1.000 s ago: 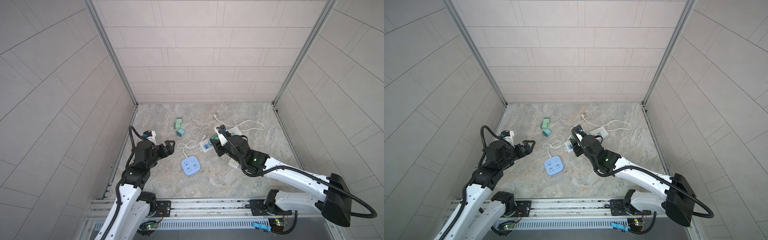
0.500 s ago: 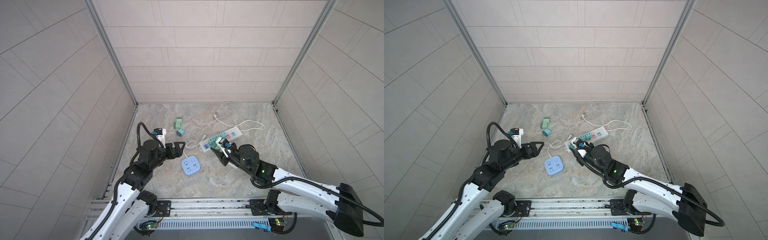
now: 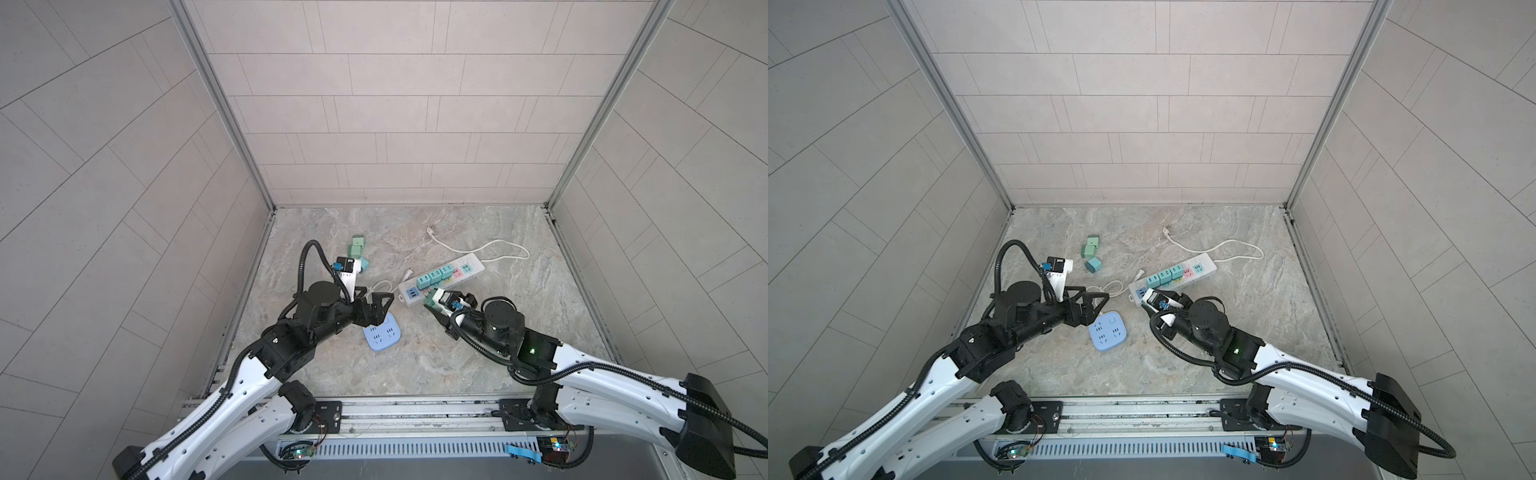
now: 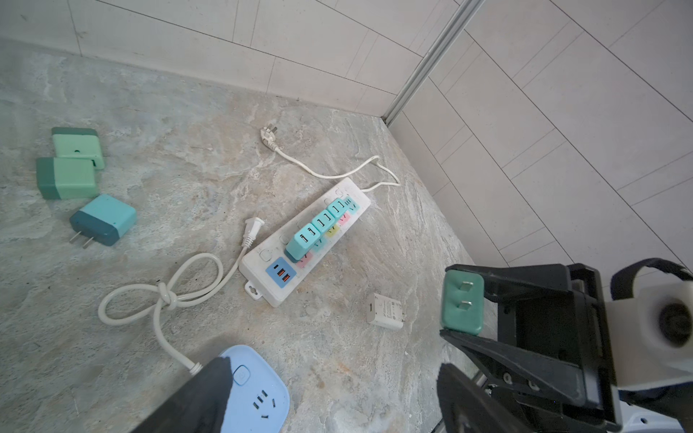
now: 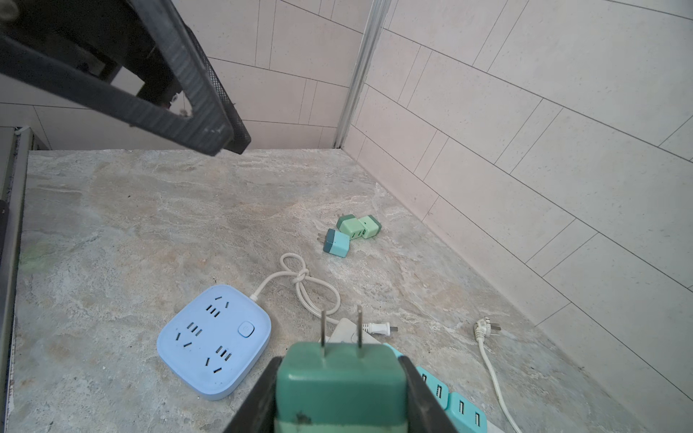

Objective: Insert plugs into power strip
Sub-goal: Pick up the plug from the center of the table.

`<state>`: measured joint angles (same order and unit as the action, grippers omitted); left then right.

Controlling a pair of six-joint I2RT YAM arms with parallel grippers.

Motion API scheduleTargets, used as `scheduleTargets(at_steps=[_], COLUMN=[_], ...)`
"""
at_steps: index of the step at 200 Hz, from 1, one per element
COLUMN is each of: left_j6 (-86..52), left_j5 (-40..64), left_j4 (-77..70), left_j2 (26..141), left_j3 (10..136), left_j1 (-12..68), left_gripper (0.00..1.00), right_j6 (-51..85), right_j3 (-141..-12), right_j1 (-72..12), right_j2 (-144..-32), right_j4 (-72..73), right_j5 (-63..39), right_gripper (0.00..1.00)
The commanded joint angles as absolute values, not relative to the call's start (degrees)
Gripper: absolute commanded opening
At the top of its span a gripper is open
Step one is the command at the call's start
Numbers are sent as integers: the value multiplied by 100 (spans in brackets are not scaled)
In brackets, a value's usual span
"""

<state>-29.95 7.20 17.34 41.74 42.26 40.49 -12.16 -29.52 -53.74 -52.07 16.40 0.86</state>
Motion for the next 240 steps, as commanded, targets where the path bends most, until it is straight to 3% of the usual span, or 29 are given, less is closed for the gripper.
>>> scheduleTargets(at_steps=[1,109,152,199,240], left_j6=[-2861,-2590,-2364,-2149,-2136], left_j5=[589,1473,1997,1888,1836], left_j4=[1526,1087,1011,1046,970], left_j2=[4239,4905,5240,5532,5634], left_j3=[4430,4711,4807,4789,4743], left_j1=[4219,4932,5123,5354,5432], left_gripper=[92,92,85,79,69], right_j6=[-1362,-2994,-3472,-3796,-3806], right_j3=[-2920,-2532,-2589,-2742,-2830], right_j1=[-5412,-5661,-5704,-5722,-5728], right_j2=[-5057,-4854,-4925,-5035,-5067], right_j4=[1795,1688,1660,1763,1902], right_j5=[70,-307,-360,-411,-492], right_gripper=[0,0,0,0,0])
